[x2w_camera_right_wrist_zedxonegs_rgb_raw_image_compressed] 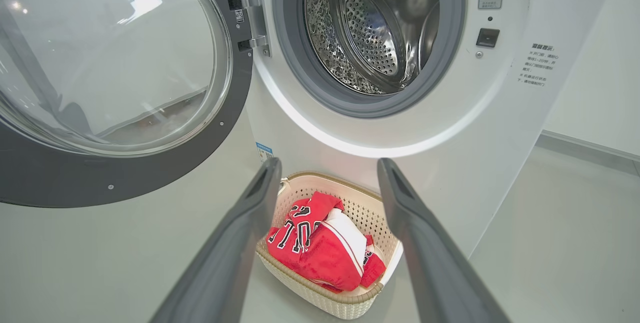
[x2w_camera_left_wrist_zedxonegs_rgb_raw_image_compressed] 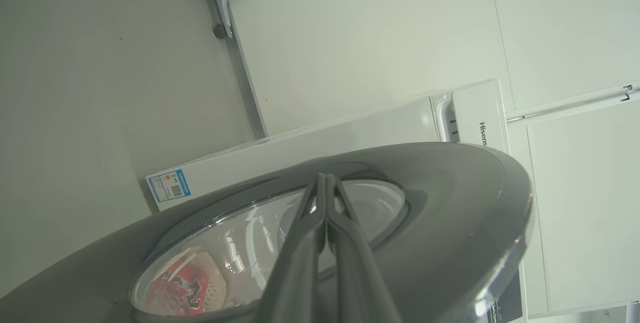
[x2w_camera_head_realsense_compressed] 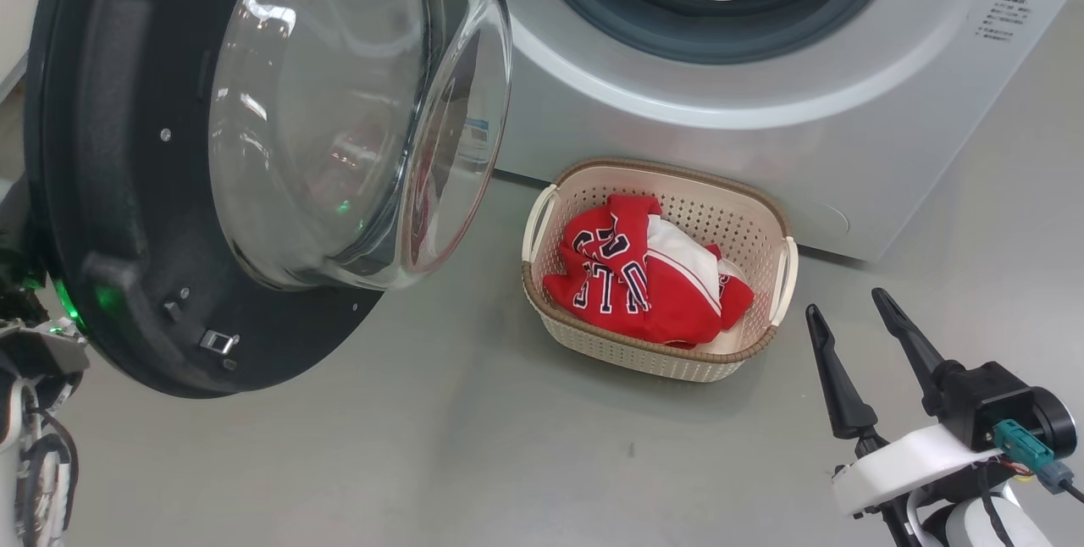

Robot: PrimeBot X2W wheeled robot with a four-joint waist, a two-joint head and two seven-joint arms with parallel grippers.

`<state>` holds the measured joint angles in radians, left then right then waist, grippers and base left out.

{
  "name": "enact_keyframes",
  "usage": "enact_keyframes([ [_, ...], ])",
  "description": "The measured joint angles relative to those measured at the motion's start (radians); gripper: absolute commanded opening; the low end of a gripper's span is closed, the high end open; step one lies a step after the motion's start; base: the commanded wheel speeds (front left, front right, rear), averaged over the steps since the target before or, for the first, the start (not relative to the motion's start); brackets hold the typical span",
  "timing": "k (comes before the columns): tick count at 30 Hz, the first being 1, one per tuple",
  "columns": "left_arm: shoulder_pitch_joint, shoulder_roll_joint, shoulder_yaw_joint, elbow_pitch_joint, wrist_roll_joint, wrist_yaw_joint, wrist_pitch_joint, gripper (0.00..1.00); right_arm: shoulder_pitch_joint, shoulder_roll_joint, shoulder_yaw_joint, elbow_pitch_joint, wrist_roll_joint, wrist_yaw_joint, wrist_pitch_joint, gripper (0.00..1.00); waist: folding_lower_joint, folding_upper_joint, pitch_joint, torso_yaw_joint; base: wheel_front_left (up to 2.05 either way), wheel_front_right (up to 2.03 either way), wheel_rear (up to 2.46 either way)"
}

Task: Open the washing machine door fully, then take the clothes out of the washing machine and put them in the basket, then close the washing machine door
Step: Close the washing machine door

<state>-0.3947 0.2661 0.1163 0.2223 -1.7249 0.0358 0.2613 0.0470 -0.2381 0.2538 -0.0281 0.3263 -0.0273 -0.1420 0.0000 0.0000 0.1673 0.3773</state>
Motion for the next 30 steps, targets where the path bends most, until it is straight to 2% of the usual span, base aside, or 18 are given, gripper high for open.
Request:
enact_keyframes([
  [16, 0.067, -0.023, -0.111, -0.072, -0.010, -0.094, 0.132, 0.00, 0.000, 0.005, 0.002, 0.008, 0.009, 0.000, -0.005, 1.00, 0.0000, 0.0000, -0.018, 0.002, 0.00, 0.00, 0.00],
  [30, 0.124, -0.037, -0.184, -0.160, -0.008, -0.123, 0.209, 0.00, -0.022, 0.020, 0.021, 0.018, 0.010, 0.008, -0.006, 1.00, 0.0000, 0.0000, -0.013, -0.061, 0.00, 0.00, 0.00],
])
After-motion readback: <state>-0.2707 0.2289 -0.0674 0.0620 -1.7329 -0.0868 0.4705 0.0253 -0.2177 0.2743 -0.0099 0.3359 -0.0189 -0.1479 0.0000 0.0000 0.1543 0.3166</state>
